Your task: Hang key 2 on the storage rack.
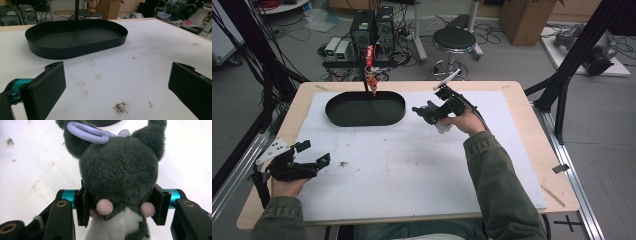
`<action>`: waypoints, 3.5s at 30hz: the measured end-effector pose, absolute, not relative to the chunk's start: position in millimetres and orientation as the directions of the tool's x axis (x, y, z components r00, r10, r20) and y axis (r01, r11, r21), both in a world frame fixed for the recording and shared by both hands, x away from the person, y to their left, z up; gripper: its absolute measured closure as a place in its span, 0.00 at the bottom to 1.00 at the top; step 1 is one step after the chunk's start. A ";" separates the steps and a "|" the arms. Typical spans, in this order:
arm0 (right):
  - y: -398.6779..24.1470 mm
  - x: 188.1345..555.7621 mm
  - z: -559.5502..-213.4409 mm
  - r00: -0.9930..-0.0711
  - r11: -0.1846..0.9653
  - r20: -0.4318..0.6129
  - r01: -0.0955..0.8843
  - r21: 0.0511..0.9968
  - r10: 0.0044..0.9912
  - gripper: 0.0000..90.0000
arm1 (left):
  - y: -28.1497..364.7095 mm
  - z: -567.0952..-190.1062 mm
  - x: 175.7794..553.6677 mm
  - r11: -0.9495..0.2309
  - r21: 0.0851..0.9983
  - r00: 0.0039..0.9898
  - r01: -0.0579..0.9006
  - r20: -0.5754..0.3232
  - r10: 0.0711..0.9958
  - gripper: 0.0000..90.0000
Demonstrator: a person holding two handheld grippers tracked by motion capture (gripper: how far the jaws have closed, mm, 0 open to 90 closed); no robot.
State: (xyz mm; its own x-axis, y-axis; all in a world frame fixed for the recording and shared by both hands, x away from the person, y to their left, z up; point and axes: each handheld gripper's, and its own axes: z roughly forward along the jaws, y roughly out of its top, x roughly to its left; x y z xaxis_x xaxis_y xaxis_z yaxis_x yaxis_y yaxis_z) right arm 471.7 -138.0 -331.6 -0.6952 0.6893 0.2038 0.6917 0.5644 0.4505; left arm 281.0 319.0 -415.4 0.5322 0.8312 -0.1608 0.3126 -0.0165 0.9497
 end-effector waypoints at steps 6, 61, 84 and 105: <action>-127.7 478.9 -331.3 -0.697 0.565 0.234 0.697 0.441 0.678 0.50 | 319.6 -415.4 281.2 -0.015 0.950 0.532 0.312 -0.162 0.831 0.02; -38.4 539.9 -289.0 -0.671 0.514 0.321 0.728 0.453 0.668 0.50 | 320.4 -416.2 284.6 0.000 0.951 0.534 0.308 -0.173 0.828 0.02; -33.9 570.5 -292.3 -0.618 0.431 0.373 0.768 0.473 0.692 0.49 | 321.5 -416.9 285.3 -0.015 0.949 0.531 0.315 -0.163 0.832 0.02; -36.1 592.2 -305.6 -0.519 0.318 0.445 0.834 0.451 0.730 0.47 | 323.6 -416.6 283.9 -0.024 0.948 0.521 0.318 -0.154 0.840 0.02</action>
State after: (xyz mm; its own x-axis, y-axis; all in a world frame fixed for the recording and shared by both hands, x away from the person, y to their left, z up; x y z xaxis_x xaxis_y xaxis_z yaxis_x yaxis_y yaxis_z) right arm 592.2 -36.1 -305.6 -0.5192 0.7296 0.4451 0.8337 0.3179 0.4515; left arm 283.9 323.6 -416.6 0.5209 0.8397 -0.1537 0.3177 -0.0236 0.9479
